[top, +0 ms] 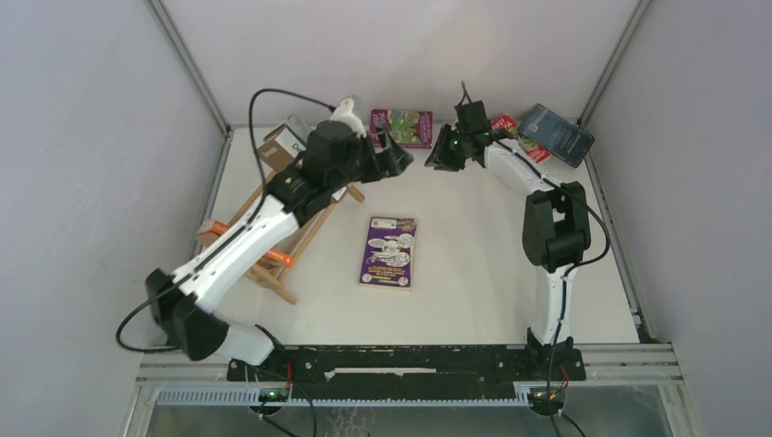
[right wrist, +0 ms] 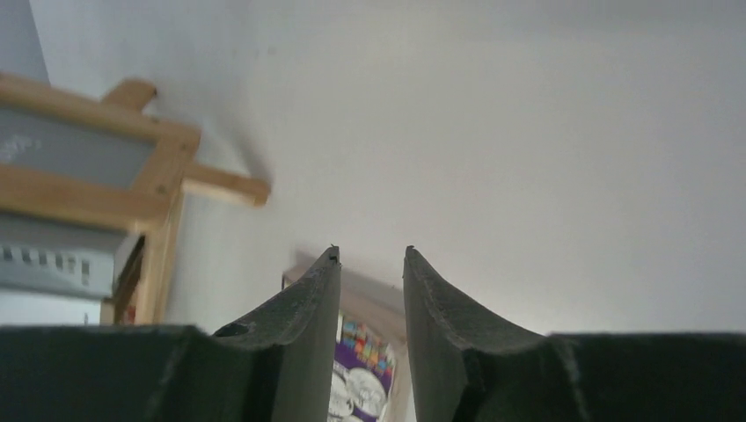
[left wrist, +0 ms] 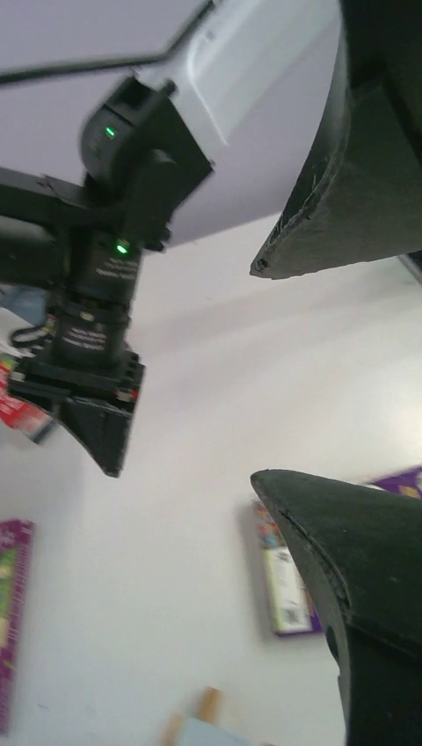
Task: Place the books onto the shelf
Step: Pick up the book from the center of the board.
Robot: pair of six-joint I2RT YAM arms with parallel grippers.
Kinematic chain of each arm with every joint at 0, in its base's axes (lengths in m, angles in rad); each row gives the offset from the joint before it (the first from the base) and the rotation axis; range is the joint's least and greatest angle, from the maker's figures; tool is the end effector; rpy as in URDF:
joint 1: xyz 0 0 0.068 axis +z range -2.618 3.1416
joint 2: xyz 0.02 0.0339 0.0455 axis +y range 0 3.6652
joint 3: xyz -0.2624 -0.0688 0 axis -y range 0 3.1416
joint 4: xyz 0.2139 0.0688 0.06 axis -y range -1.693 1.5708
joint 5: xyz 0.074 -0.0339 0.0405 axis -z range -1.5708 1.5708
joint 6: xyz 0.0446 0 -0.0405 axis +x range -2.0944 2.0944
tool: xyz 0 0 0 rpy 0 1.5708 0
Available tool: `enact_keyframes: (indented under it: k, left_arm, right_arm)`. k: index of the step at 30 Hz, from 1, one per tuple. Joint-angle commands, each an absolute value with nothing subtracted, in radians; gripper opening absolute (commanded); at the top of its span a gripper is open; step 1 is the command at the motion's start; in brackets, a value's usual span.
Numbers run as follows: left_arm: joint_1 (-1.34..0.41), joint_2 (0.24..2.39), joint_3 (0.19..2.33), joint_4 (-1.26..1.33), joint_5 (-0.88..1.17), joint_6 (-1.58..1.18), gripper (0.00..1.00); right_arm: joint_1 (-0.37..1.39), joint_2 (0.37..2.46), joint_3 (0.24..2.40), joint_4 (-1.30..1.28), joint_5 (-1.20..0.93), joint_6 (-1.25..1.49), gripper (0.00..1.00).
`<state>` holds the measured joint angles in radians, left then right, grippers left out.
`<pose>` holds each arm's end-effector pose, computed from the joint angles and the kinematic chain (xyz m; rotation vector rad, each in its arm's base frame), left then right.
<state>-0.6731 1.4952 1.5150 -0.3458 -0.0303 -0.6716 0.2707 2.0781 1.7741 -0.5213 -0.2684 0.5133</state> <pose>0.2551 -0.2017 0.4014 -0.0202 1.9964 -0.8685 0.4294 0.1314 0.2501 0.1692 2.4649 0.6764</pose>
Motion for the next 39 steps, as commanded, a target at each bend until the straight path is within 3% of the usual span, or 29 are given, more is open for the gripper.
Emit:
enact_keyframes:
  k: [1, 12, 39]
  left_arm:
    - [-0.7, 1.31, 1.283, -0.418, -0.03, -0.651, 0.84]
    - [-0.807, 1.065, 0.885, -0.429, -0.097, -0.734, 0.84]
    - [-0.882, 1.26, 0.67, -0.281, -0.301, -0.787, 0.86]
  right_arm:
    - [0.319, 1.928, 1.647, -0.479, -0.233, 0.495, 0.41]
    - [0.504, 1.667, 1.244, -0.416, -0.178, 0.567, 0.56]
    - [0.574, 1.703, 0.989, -0.204, -0.247, 0.698, 0.59]
